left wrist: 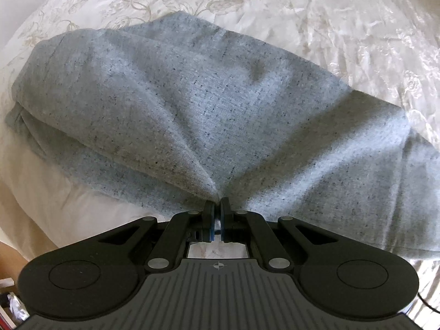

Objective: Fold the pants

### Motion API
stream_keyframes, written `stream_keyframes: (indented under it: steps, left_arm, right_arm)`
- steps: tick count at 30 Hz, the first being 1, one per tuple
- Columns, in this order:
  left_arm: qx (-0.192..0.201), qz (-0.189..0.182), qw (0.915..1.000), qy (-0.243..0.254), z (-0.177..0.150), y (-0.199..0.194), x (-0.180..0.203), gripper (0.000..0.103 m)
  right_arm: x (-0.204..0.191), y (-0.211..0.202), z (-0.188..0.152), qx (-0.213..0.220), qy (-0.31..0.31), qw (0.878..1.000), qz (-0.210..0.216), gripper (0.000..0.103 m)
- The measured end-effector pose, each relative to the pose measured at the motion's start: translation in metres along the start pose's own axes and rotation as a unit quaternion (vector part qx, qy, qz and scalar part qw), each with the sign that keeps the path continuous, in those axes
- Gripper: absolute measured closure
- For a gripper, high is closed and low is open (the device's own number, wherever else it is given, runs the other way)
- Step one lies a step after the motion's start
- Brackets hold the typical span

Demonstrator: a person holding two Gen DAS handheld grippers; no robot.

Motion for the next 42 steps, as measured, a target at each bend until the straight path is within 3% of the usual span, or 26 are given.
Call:
stream_keyframes:
  steps: [1, 2, 3, 5, 9, 17, 19, 20, 23, 25, 26, 28, 34, 35, 38, 42]
  left_arm:
    - [-0.001, 0.001, 1.0000, 0.000, 0.001, 0.002, 0.000, 0.099]
    - [-0.003, 0.002, 1.0000, 0.000, 0.001, 0.003, -0.001, 0.099]
    - [-0.005, 0.004, 1.0000, -0.001, 0.001, 0.005, -0.001, 0.099]
    - [-0.007, 0.007, 0.9999, -0.004, 0.001, 0.008, -0.001, 0.099]
    - [-0.011, 0.012, 0.9998, -0.011, 0.001, 0.013, -0.003, 0.099]
    - [-0.015, 0.019, 0.9996, -0.017, -0.002, 0.020, -0.003, 0.099]
    - [-0.016, 0.020, 0.9995, -0.017, -0.002, 0.020, -0.003, 0.099]
    - [-0.016, 0.020, 0.9995, -0.017, -0.002, 0.021, -0.003, 0.099]
    - [-0.013, 0.018, 0.9996, -0.017, -0.001, 0.016, -0.002, 0.099]
    - [-0.002, 0.004, 0.9998, -0.020, 0.001, 0.004, 0.000, 0.099]
    - [0.003, -0.002, 0.9998, -0.022, 0.002, -0.001, 0.001, 0.099]
    - [0.005, -0.007, 0.9998, -0.018, 0.001, -0.001, 0.003, 0.099]
    - [-0.027, 0.023, 0.9992, -0.018, -0.004, 0.023, 0.003, 0.098]
    - [-0.022, 0.022, 0.9994, -0.017, -0.003, 0.019, 0.003, 0.098]
    - [0.002, 0.006, 1.0000, 0.003, -0.002, 0.003, 0.005, 0.098]
    - [0.029, -0.023, 0.9992, 0.013, -0.002, -0.024, -0.004, 0.096]
  right_arm:
    - [-0.002, 0.004, 0.003, 0.000, 0.000, 1.000, 0.015, 0.091]
    - [-0.004, 0.009, 0.007, 0.008, -0.002, 1.000, 0.023, 0.083]
    - [-0.007, 0.015, 0.012, 0.017, -0.005, 0.999, 0.029, 0.067]
    - [-0.013, 0.030, 0.021, 0.020, -0.008, 0.999, 0.046, 0.053]
    - [-0.020, 0.067, 0.031, 0.003, -0.021, 0.998, 0.066, 0.053]
    - [-0.017, 0.094, 0.016, -0.020, -0.034, 0.996, 0.078, 0.057]
    - [-0.015, 0.098, 0.010, -0.030, -0.031, 0.995, 0.090, 0.074]
    - [-0.018, 0.100, 0.006, -0.036, -0.041, 0.994, 0.095, 0.095]
    - [-0.022, 0.091, 0.008, -0.022, -0.052, 0.994, 0.097, 0.097]
    - [-0.020, 0.060, 0.020, 0.018, -0.075, 0.995, 0.065, 0.098]
    - [-0.020, 0.060, 0.020, 0.018, -0.075, 0.995, 0.065, 0.098]
    - [-0.011, 0.060, 0.015, 0.013, -0.080, 0.996, 0.022, 0.098]
    - [-0.020, 0.099, -0.010, -0.047, -0.094, 0.994, 0.008, 0.094]
    - [-0.023, 0.091, -0.006, -0.033, -0.097, 0.995, -0.002, 0.089]
    - [-0.020, 0.078, 0.001, -0.010, -0.084, 0.996, -0.013, 0.056]
    - [-0.017, 0.051, 0.013, 0.033, -0.071, 0.996, -0.036, 0.056]
Point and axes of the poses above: each gripper's, at about its wrist camera, not at the fingertips, and y roughly the way its jaws point, x to its right, z to its top, the point moved 10 cm from there along y, roughly the way its jaws point, and after that the axes turned 13 degrees about -y, right-handed, at the moved point
